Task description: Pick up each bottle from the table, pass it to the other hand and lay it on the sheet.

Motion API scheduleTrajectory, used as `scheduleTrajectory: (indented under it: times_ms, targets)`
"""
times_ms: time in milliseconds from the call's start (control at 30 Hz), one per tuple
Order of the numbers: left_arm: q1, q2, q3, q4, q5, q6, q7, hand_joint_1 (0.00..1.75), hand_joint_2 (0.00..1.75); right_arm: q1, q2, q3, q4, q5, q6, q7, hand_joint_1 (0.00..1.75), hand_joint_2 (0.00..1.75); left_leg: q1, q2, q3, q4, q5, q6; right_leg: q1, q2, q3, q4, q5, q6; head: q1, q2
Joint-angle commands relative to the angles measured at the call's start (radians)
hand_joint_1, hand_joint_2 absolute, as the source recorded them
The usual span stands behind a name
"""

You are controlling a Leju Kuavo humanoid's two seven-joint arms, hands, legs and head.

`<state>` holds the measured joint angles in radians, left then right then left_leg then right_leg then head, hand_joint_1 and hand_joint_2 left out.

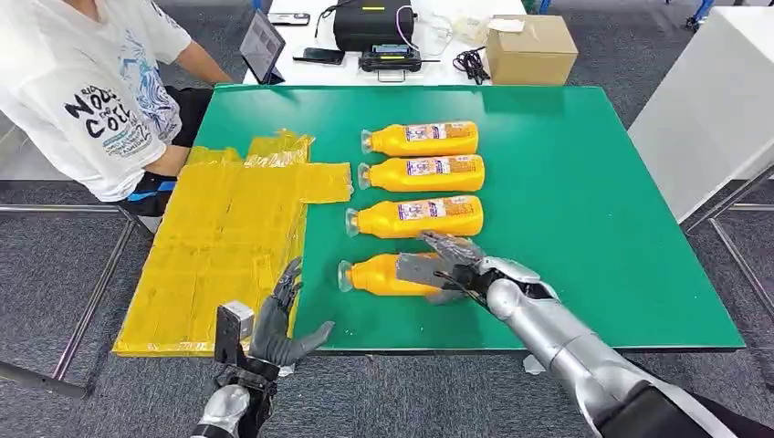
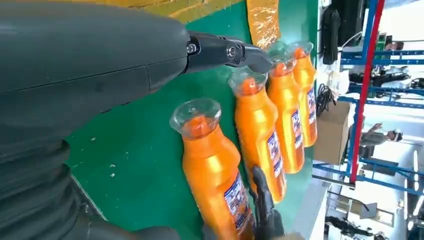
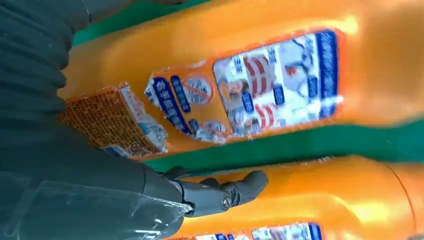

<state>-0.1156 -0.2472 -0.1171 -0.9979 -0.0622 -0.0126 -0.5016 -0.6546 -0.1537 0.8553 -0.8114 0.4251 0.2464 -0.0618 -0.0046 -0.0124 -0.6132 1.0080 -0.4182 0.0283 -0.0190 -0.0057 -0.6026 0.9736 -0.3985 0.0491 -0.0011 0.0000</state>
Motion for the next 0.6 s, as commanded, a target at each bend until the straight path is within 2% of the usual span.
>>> scheduleTrajectory:
  times_ms: [33,100,167,200,267,467,500,600]
  targets:
    - [-0.037,0.017,-0.005,0.041,-0.009,0.007,0.011,0.00,1.75,-0.013,0.019,0.167,0.157,0.106,-0.002,0.022,0.00,1.75,0.001,0.000,0.006,-0.002,-0.001,-0.002,0.002,0.000,0.006,-0.002,-0.001,-0.002,0.000,0.000]
    - [-0.035,0.016,-0.006,0.039,-0.009,0.007,0.012,0.00,1.75,-0.017,0.003,0.177,0.156,0.130,-0.001,0.014,0.07,1.75,0.001,-0.001,0.005,-0.001,0.000,-0.001,0.001,-0.001,0.005,-0.002,-0.001,-0.001,0.000,0.000]
    - [-0.034,0.016,-0.006,0.038,-0.009,0.007,0.012,0.00,1.75,-0.017,0.002,0.177,0.155,0.134,-0.003,0.014,0.35,1.75,0.001,-0.002,0.006,-0.001,0.000,-0.001,0.001,-0.002,0.007,-0.002,-0.001,-0.002,0.000,0.000]
    - [-0.031,0.017,-0.005,0.037,-0.009,0.006,0.013,0.00,1.75,-0.020,-0.001,0.181,0.150,0.142,-0.002,0.014,1.47,1.75,0.001,-0.002,0.006,-0.001,0.000,-0.001,0.001,-0.002,0.007,-0.002,-0.001,-0.001,0.000,0.000]
    - [-0.031,0.017,-0.003,0.041,-0.007,0.005,0.016,0.00,1.75,-0.022,0.002,0.180,0.148,0.146,-0.004,0.015,1.55,1.75,0.001,-0.001,0.007,-0.001,0.000,-0.001,0.001,-0.002,0.008,-0.002,-0.001,-0.002,0.001,0.000]
    - [-0.031,0.017,-0.003,0.041,-0.007,0.005,0.016,0.00,1.75,-0.022,0.002,0.180,0.148,0.146,-0.004,0.015,1.55,1.75,0.001,-0.002,0.009,-0.001,-0.001,-0.002,0.001,-0.002,0.010,-0.002,-0.001,-0.003,0.000,0.000]
    - [-0.031,0.016,-0.001,0.042,-0.003,0.003,0.019,0.00,1.75,-0.024,0.003,0.183,0.149,0.151,-0.004,0.017,1.75,1.75,0.001,-0.002,0.009,-0.001,0.000,-0.001,0.001,-0.002,0.010,-0.002,-0.001,-0.002,0.000,0.000]
    - [-0.030,0.016,-0.002,0.043,-0.001,0.001,0.021,0.00,1.75,-0.021,0.006,0.166,0.143,0.144,-0.011,0.010,1.75,1.75,0.001,-0.001,0.010,-0.001,-0.001,-0.002,0.001,-0.001,0.011,-0.002,-0.001,-0.002,0.000,0.000]
